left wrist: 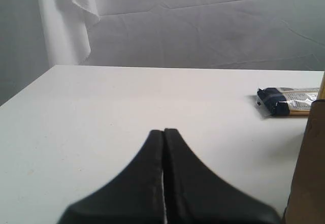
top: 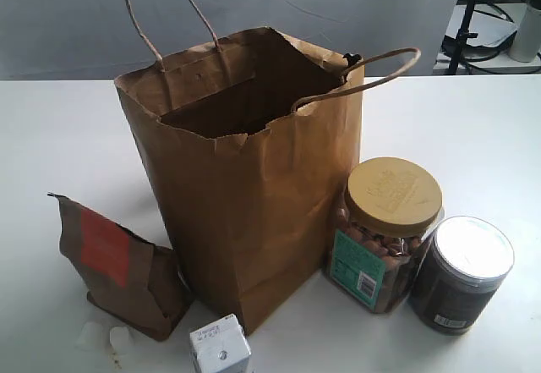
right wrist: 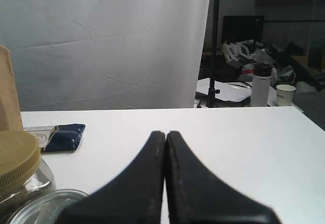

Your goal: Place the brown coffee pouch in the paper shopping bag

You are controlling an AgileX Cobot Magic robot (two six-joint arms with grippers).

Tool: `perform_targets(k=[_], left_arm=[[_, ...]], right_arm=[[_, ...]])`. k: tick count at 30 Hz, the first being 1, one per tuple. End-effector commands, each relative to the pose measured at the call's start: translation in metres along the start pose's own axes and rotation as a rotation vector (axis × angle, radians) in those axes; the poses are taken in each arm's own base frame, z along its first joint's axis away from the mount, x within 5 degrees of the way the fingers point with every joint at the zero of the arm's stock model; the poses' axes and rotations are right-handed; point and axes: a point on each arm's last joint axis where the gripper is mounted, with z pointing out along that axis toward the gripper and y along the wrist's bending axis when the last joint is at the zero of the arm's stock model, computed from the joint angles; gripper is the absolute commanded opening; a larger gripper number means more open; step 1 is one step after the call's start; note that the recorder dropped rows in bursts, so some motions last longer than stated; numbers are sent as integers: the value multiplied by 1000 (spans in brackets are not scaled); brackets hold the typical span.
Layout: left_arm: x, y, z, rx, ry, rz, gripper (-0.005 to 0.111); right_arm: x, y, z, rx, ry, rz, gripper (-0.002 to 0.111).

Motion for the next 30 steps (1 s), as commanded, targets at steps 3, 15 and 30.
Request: perform_targets(k=[3, 15, 30], left_arm=[[1, 0, 0, -4, -4, 0, 0], [1, 0, 0, -4, -4, 0, 0], [1, 0, 0, -4, -4, 0, 0]], right_arm=[[0, 0, 0, 2, -5, 3, 0], [-16, 6, -3, -91, -51, 276, 0], [-152, 49, 32, -485, 172, 149, 0]])
